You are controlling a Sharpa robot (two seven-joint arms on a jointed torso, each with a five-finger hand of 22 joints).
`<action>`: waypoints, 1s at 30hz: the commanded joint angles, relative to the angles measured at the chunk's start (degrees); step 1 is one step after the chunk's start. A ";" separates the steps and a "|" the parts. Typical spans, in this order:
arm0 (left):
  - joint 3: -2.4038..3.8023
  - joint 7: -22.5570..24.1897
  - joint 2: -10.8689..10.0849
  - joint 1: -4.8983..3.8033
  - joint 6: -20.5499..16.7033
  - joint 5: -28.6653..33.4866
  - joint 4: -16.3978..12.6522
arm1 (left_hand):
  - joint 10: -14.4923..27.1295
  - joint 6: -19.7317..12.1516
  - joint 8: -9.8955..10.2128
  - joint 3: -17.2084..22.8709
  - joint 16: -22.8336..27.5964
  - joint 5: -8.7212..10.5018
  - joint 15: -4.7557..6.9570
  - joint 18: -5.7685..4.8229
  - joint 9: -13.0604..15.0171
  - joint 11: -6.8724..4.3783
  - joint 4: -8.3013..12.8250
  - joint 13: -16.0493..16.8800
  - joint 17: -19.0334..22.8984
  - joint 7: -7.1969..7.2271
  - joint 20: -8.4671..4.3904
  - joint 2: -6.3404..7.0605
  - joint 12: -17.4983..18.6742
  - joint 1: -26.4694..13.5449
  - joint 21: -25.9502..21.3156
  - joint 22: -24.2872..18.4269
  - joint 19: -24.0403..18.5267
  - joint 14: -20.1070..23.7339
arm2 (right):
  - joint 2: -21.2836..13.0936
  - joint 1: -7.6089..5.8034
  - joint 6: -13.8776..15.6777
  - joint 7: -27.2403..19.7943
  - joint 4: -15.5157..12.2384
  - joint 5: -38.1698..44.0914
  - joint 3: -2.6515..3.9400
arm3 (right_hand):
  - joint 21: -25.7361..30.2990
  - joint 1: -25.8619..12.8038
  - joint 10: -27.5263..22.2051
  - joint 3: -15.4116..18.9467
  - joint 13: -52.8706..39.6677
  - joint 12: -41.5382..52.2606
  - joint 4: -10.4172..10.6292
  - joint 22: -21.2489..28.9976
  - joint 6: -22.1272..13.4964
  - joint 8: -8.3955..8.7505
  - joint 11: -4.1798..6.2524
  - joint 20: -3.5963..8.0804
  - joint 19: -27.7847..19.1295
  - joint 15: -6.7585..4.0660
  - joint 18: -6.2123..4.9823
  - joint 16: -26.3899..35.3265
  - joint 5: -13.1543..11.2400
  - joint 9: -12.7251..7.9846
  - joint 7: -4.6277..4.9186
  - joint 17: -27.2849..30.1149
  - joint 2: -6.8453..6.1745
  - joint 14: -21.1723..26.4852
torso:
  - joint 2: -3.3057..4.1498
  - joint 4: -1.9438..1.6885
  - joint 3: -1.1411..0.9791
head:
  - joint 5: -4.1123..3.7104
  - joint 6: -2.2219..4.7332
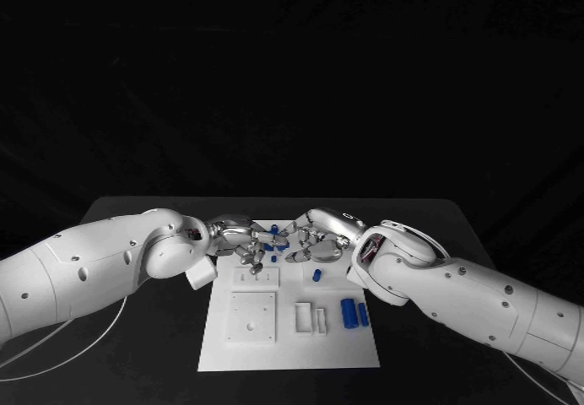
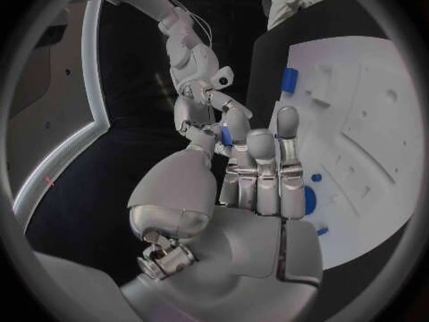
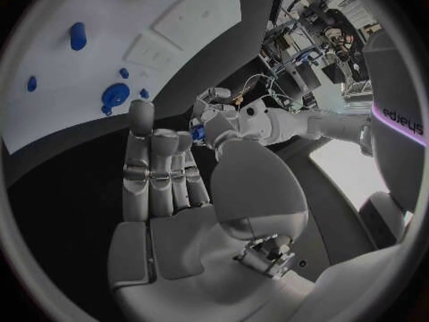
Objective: Assemble the parts on the task board
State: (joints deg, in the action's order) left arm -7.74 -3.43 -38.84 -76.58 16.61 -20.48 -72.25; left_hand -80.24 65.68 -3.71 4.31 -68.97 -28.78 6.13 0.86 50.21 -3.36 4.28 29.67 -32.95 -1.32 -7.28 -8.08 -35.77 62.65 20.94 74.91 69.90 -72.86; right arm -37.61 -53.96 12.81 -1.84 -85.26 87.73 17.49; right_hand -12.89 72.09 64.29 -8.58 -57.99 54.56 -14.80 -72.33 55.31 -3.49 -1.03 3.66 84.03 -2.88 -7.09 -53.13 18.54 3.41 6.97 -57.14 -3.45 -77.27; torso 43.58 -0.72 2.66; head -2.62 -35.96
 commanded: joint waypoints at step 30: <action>0.05 1.35 0.00 -0.08 1.39 1.55 1.31 | 0.51 0.02 -0.16 9.70 -0.57 -0.28 0.06 -0.06 0.20 -0.06 9.60 -0.03 0.27 0.24 0.07 -1.29 -0.50 1.05 0.29 1.18 -0.49 0.53 | -1.46 1.01 2.89 -0.53 -2.91 0.64 -0.04 | -2.86 -2.00 1.91 -6.32 -2.45 2.42 -0.31 -1.91 5.96 -0.06 0.73 0.72 2.07 -0.50 -0.37 -1.43 -0.43 0.24 -0.79 -1.58 0.30 -1.36 | 0.01 0.04 -0.09 | 0.08 -0.20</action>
State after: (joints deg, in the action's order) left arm -7.76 -2.58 -38.82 -76.57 18.07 -19.52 -71.14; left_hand -80.25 65.61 -3.60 4.46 -69.23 -28.94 6.12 0.86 50.41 -3.34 4.44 29.65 -32.73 -1.37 -7.27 -8.08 -35.98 62.66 20.94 74.90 69.90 -72.86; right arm -38.96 -53.08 15.28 -1.91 -87.86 88.16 17.48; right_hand -15.42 70.82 65.86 -14.51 -60.37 56.85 -15.17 -74.20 60.79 -3.31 -0.32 4.08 84.03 -3.47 -7.36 -54.19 18.42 3.62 6.07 -58.65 -3.09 -78.30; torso 43.58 -0.69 2.55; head -2.56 -36.17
